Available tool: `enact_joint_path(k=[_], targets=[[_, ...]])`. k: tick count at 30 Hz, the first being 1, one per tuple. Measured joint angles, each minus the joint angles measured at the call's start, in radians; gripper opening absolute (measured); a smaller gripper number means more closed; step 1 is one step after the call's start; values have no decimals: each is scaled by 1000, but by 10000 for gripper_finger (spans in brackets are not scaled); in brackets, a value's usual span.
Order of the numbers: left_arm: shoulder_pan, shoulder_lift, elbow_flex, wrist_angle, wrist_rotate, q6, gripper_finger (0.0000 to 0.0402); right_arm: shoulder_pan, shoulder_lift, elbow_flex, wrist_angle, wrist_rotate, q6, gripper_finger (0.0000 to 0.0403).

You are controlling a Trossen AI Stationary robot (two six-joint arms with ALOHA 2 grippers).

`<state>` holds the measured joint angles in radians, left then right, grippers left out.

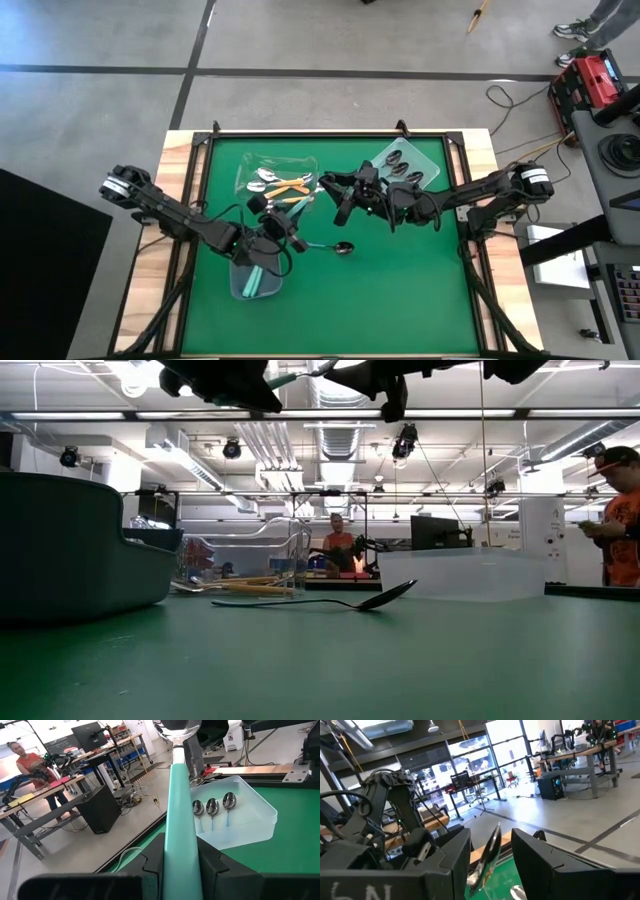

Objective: Sort silverware by color (type)
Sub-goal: Put the light blue spoon into the gray bin

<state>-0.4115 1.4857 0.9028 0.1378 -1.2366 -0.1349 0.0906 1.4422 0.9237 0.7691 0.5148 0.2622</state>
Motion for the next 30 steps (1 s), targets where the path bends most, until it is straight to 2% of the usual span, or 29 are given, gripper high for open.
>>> enact_joint_path(k=[22, 25, 28, 30], targets=[[15, 0, 0, -1, 0, 3, 46, 0, 0, 0, -1, 5, -3, 122], [15, 0, 0, -1, 0, 3, 46, 0, 0, 0, -1, 3, -18, 93], [16, 0, 0, -6, -5, 24, 47, 0, 0, 1, 3, 1, -25, 31], [18, 1, 0, -7, 0, 31, 47, 0, 0, 2, 3, 4, -26, 21]])
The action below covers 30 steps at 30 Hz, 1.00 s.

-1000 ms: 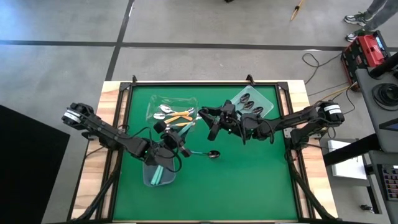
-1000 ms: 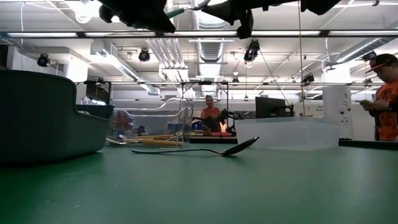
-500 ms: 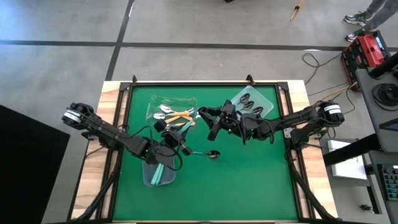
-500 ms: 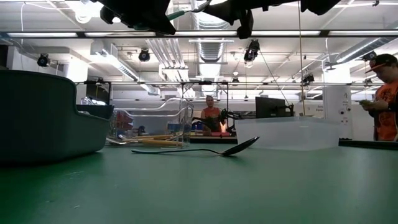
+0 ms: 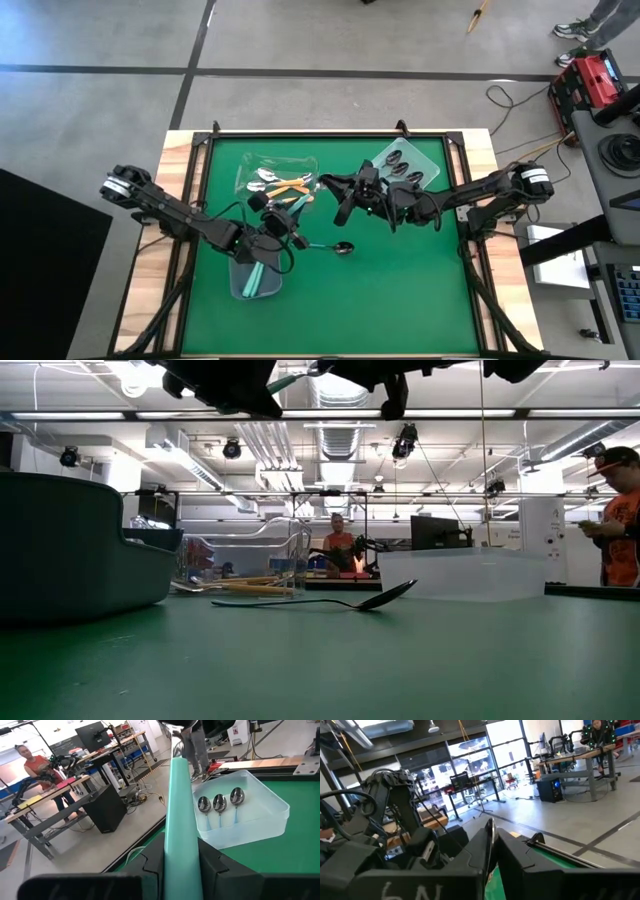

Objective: Sort silverware by color (type)
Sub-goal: Put the light blue spoon into the gray bin

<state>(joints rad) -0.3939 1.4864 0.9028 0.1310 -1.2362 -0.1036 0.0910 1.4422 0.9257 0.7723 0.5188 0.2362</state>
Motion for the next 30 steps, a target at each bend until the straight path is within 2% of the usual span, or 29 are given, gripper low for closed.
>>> enact_joint_path(k=[4, 8, 12, 17, 22, 30], targets=[[-1, 0, 0, 2, -1, -4, 50, 0, 0, 0, -1, -2, -5, 18], [-1, 0, 0, 15, -3, -14, 73, 0, 0, 0, -6, -5, -43, 13], [-5, -1, 0, 14, 5, -14, 111, 3, 0, -1, -11, -4, -81, 11], [-4, -5, 0, 9, 96, -15, 170, 3, 0, -2, -29, -5, -110, 10], [-7, -35, 0, -40, 124, -17, 218, 5, -16, -2, -108, -1, -118, 10], [-6, -96, 0, -104, 131, -16, 226, 16, -20, -2, -182, 90, -90, 9]])
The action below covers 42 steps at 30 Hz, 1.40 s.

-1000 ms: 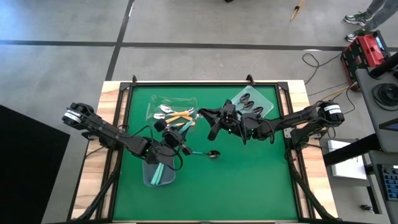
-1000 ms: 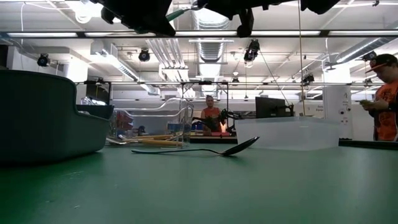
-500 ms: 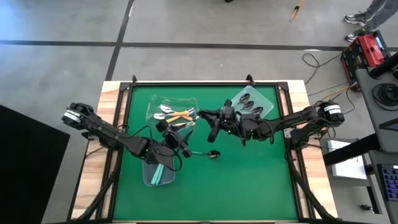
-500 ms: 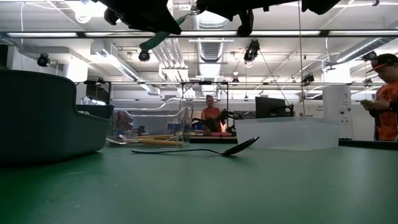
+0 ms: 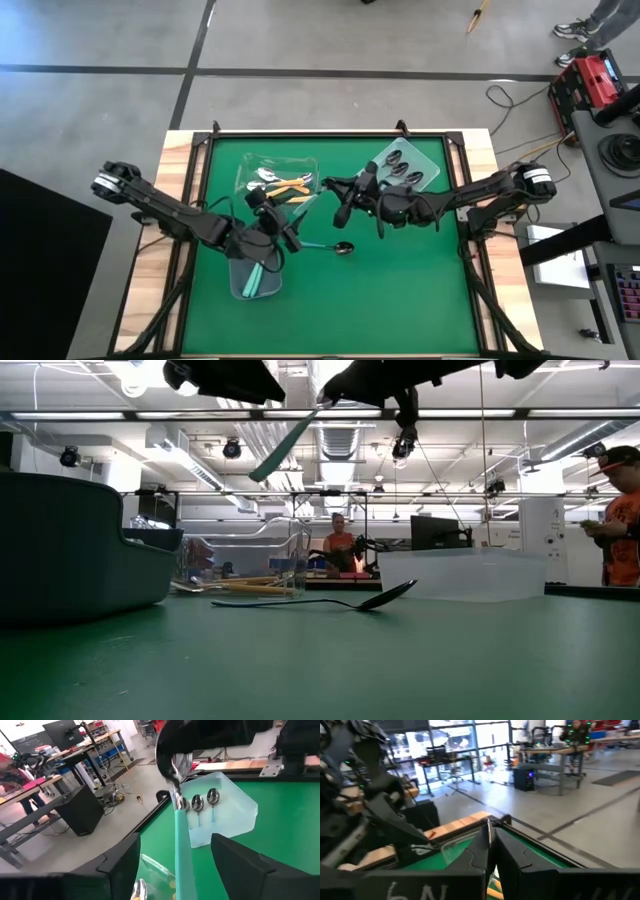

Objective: Sort silverware by color (type)
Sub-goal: Put the light blue spoon into the gray bin

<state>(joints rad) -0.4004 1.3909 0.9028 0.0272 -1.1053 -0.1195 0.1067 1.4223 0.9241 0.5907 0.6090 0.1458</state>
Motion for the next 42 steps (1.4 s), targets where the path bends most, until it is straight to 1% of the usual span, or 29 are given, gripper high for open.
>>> enact_joint_path(k=[3, 4, 6, 8, 11, 13, 20, 26, 29, 36, 42], targets=[[14, -4, 0, 26, 39, 9, 218, 12, 6, 0, -11, 35, -1, 9], [23, -3, 0, 39, 66, 14, 215, 15, 9, 0, -11, 42, -1, 9], [44, 9, 0, 96, 124, 34, 210, 16, 13, 0, -10, 46, -1, 9], [59, 28, 0, 158, 149, 70, 205, 18, 14, 0, -11, 46, -1, 9], [79, 56, 0, 238, 154, 128, 201, 21, 18, 0, -10, 46, 0, 10], [96, 74, 0, 280, 153, 138, 201, 22, 20, 0, -12, 46, 0, 10], [142, 115, 0, 298, 156, 138, 201, 22, 20, 0, -11, 47, -6, 11], [150, 153, 0, 356, 174, 161, 193, 22, 20, 0, -10, 47, -7, 11], [150, 165, 0, 376, 174, 168, 173, 22, 20, 0, -10, 47, -7, 12], [164, 179, 0, 383, 174, 165, 104, 22, 20, 0, -10, 47, -7, 12], [164, 179, 0, 382, 174, 163, 32, 22, 20, 0, -10, 47, 0, 12]])
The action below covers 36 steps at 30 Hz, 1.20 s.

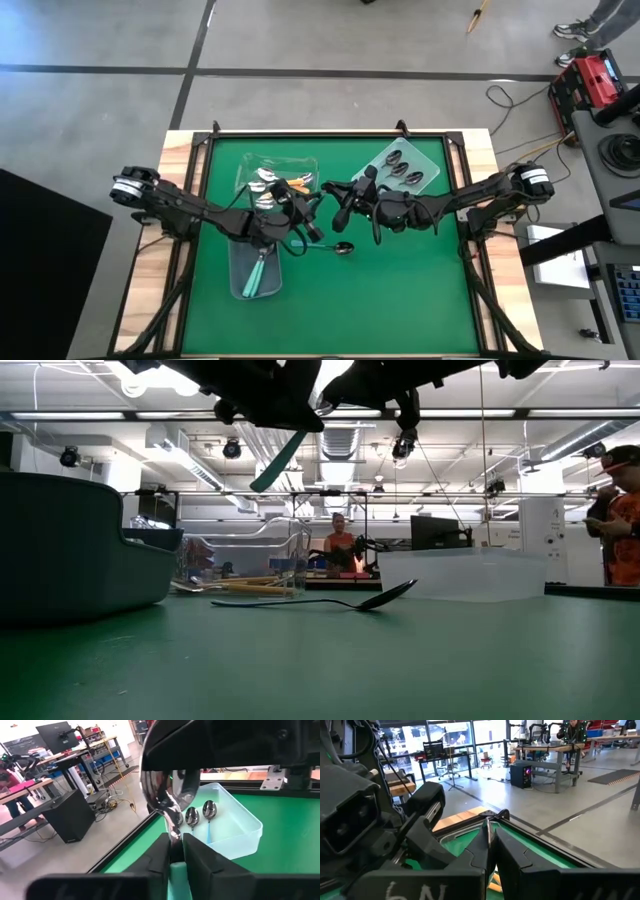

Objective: Sort silverware by color (type)
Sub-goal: Put the light blue spoon into the gray bin

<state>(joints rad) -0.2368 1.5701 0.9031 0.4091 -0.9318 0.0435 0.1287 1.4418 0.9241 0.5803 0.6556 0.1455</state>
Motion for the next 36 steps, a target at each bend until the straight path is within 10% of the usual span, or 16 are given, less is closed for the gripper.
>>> enact_joint_path(k=[14, 36], targets=[[-1, 0, 0, -4, -2, -3, 17, 0, 0, 0, 0, -2, 1, 17], [-95, -158, 0, -421, 11, -352, 17, 0, -35, 0, -6, -6, 29, 180]])
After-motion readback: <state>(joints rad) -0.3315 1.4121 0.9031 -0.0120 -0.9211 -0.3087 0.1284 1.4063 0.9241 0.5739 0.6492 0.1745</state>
